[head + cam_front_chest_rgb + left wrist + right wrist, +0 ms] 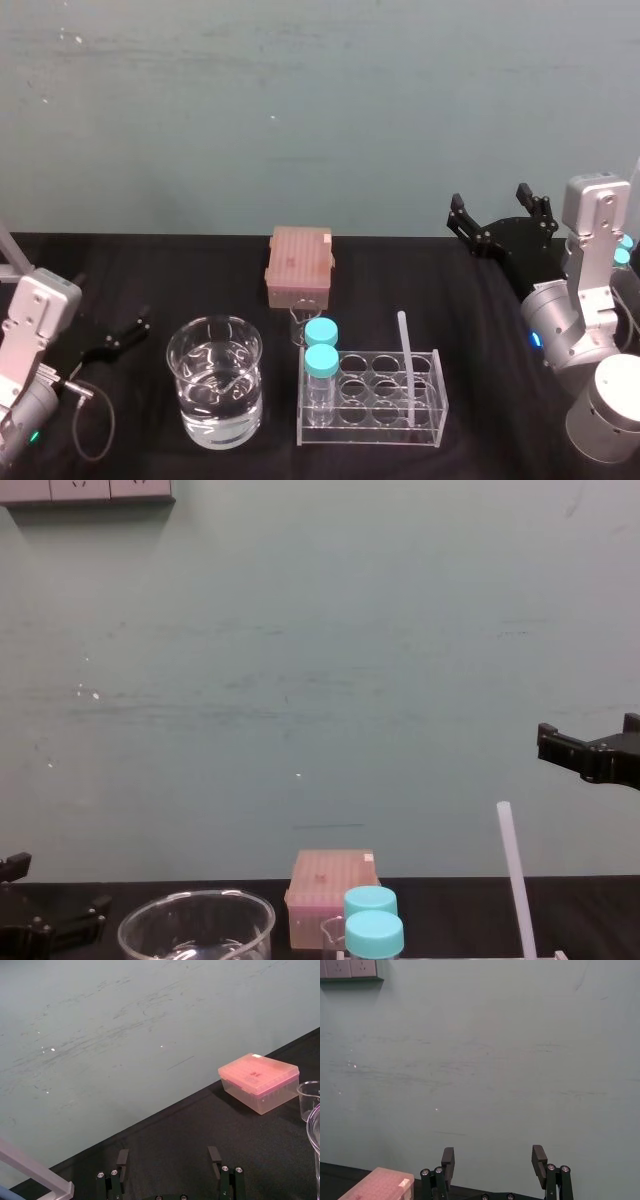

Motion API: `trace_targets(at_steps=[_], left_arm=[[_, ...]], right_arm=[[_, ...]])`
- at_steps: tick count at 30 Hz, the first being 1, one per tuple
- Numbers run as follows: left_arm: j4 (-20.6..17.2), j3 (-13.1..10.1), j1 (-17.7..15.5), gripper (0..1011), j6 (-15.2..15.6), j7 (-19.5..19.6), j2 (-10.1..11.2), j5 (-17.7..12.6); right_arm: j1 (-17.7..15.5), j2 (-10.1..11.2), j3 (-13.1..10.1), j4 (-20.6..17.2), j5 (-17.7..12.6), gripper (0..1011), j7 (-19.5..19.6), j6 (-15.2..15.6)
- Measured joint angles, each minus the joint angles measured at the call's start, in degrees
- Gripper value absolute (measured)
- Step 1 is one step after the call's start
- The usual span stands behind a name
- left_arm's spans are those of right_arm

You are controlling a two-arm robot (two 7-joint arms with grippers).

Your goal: Pick up the stirring rod with one hand, then place it down.

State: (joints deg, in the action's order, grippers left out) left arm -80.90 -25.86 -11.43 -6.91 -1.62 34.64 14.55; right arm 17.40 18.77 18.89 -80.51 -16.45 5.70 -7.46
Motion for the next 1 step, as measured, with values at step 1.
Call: trace_targets(at_steps=[1], left_arm=[[0.00,0.00,0.00,1005,0.00,0.00,0.00,0.00]], right_arm=[[0.01,-0.01,0.01,0.02,0.02,1003,0.01,-0.03]])
